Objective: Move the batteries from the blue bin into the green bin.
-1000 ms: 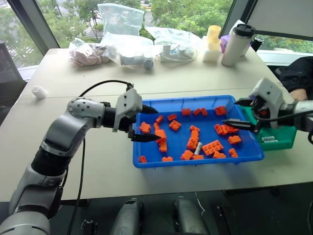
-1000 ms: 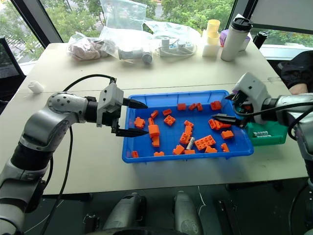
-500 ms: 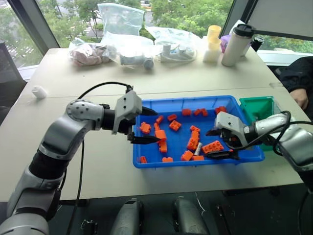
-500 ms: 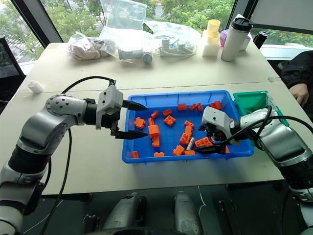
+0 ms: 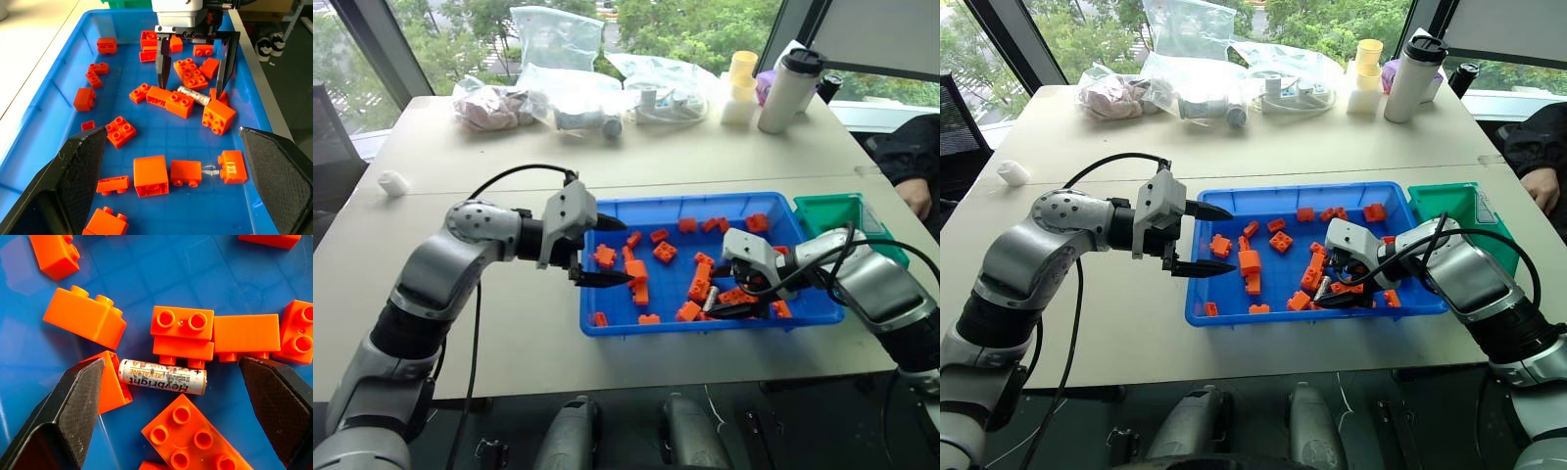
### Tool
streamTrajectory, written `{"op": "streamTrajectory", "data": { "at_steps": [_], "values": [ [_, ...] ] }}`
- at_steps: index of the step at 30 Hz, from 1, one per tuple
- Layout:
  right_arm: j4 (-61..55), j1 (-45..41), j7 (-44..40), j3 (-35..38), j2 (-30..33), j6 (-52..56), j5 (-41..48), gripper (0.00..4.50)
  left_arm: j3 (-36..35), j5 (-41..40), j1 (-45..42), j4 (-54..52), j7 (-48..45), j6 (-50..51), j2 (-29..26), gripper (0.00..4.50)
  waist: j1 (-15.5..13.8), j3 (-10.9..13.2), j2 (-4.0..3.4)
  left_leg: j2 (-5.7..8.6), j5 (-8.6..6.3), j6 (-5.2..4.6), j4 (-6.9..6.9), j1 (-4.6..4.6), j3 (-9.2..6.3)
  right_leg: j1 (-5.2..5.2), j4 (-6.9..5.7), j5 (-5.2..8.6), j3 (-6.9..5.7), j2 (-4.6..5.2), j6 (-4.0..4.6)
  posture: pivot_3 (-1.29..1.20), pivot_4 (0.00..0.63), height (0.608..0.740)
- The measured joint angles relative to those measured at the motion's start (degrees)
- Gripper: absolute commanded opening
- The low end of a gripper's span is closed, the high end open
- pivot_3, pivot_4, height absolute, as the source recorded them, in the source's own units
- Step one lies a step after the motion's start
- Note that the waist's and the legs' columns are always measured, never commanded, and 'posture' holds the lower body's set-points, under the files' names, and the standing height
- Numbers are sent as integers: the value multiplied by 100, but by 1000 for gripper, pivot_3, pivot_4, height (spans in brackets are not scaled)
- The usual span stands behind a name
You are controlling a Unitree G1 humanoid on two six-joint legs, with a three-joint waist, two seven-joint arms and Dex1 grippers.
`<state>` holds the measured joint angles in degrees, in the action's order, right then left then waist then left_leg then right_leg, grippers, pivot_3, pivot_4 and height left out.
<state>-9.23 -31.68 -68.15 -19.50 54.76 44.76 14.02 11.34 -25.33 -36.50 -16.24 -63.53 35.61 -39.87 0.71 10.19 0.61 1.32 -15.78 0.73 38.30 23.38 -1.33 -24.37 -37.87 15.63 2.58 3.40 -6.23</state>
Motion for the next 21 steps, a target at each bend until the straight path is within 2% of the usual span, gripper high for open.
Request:
{"op": "streamTrajectory", "data": {
  "at_steps": [1,4,7,21],
  "values": [
    [7,-12,16,3,-20,9,-22,4460,0,8,0,3,1,-4,0,4500,0,-1,1,0,0,0,0,0,0,0,0,0,0,0,0,0,150,740],
    [69,-30,133,-32,-121,89,-118,3612,4,45,3,31,2,-20,1,4500,-1,-2,4,0,0,0,0,0,-1,0,-1,0,0,0,0,0,150,740],
    [89,-27,198,-48,-188,114,-191,2162,14,91,14,40,0,-32,4,4500,-1,-2,3,0,0,0,0,0,0,0,-1,0,0,1,0,0,150,740],
    [215,-30,313,98,-188,102,-203,2184,15,108,13,89,2,-117,79,4500,-3,-2,3,1,0,0,0,0,0,0,-1,0,0,1,0,0,150,740]
  ]
}}
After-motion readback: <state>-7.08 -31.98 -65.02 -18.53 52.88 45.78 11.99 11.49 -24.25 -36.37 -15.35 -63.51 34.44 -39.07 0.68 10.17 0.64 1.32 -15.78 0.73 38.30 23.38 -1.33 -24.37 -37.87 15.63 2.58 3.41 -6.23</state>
